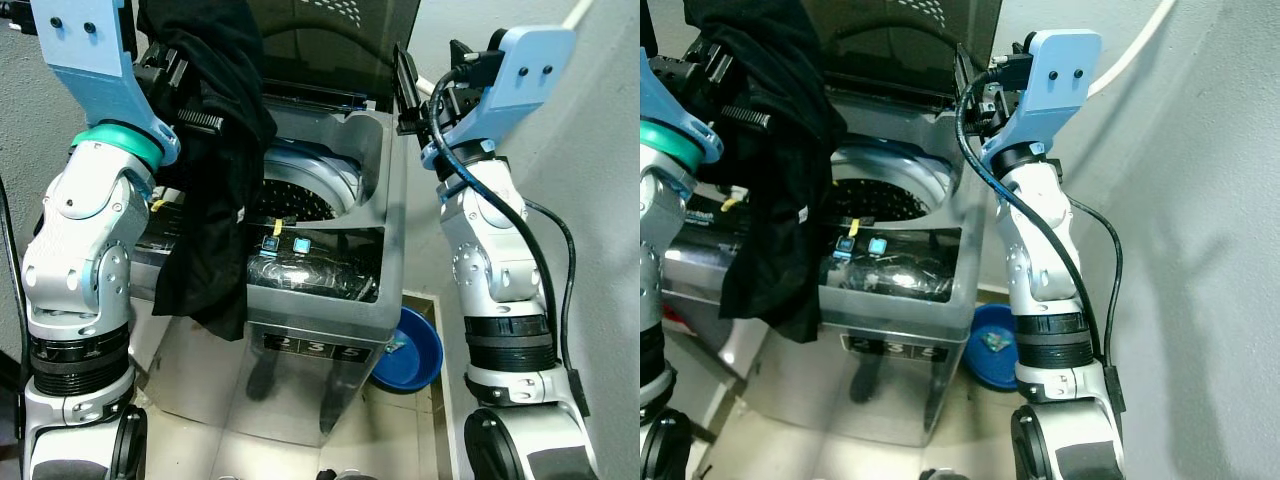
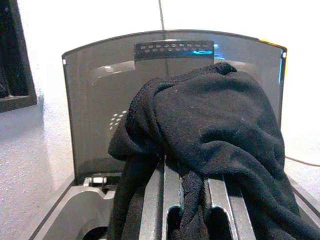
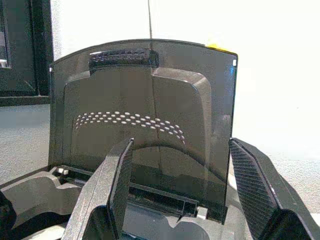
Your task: Clothes washing
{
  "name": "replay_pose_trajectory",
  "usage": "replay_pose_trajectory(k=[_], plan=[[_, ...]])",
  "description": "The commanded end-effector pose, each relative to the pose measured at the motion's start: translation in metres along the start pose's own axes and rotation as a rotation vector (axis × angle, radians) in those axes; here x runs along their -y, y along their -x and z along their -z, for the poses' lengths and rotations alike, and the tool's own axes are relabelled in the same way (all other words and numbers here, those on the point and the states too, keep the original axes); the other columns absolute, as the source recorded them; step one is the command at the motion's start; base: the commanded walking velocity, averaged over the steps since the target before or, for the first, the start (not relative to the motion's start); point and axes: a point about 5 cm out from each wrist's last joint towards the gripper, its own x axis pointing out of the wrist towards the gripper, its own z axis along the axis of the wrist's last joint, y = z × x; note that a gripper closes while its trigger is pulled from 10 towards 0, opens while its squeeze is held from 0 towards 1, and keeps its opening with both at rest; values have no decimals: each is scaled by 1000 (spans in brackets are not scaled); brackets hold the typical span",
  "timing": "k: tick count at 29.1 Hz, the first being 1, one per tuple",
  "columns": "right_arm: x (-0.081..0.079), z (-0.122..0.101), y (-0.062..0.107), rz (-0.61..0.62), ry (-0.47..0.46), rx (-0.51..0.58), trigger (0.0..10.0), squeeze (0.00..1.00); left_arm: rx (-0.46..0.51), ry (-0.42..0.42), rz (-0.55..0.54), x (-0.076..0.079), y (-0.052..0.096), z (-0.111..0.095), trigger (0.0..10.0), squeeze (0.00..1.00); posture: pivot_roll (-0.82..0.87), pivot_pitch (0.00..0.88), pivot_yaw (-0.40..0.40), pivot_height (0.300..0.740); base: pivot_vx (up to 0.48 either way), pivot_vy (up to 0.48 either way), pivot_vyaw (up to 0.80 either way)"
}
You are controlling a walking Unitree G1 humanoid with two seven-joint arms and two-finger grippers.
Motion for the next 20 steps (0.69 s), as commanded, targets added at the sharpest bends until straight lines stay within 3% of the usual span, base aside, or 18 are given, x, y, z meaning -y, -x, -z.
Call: replay_pose_trajectory(k=[1,2,4,5,6,7,8,9,10,11,12,14,15,17,20], plan=[[2,0,1,0,12,9,10000,0,28,-5,15,3,-1,-5,10000,0,63,46,-16,740,0,0,0],[-2,-5,0,-39,27,38,10000,0,92,-106,34,1,-5,-13,10000,0,64,48,-20,740,0,0,0],[-2,-5,0,-39,27,38,10000,0,92,-106,34,1,-5,-13,10000,0,64,48,-20,740,0,0,0],[-8,-10,-1,-102,14,62,10000,0,145,-201,52,-1,-12,-21,10000,0,68,54,-22,740,0,0,0],[-8,-10,-1,-102,14,62,10000,0,145,-201,52,-1,-12,-21,10000,0,68,54,-22,740,0,0,0],[-19,-16,2,-271,-72,65,10000,0,212,-296,58,-7,-27,-30,10000,0,60,61,-16,740,0,0,0],[-19,-16,2,-271,-72,65,10000,0,212,-296,58,-7,-27,-30,10000,0,60,61,-16,740,0,0,0],[-26,-20,6,-381,-132,63,10000,0,259,-385,36,-14,-44,-36,10000,0,53,69,-8,740,0,0,0],[-27,-21,8,-417,-156,54,10000,0,292,-452,24,-17,-57,-40,10000,0,48,73,-5,740,0,0,0],[-27,-21,8,-417,-156,54,10000,0,292,-452,24,-17,-57,-40,10000,0,48,73,-5,740,0,0,0],[-25,-21,10,-417,-164,47,10000,0,280,-482,25,-18,-68,-38,10000,0,43,78,2,740,0,0,0],[-25,-21,10,-417,-164,47,10000,0,280,-482,25,-18,-68,-38,10000,0,43,78,2,740,0,0,0],[-20,-20,9,-375,-138,47,10000,0,191,-405,82,-15,-75,-26,10000,0,40,82,8,740,0,0,0],[-10,-20,8,-296,-77,54,10000,0,-81,-170,204,-5,-75,11,10000,0,35,93,14,740,0,0,0],[-8,-21,8,-278,-62,56,10000,0,-142,-110,236,-1,-74,20,10000,0,35,93,14,740,0,0,0]])
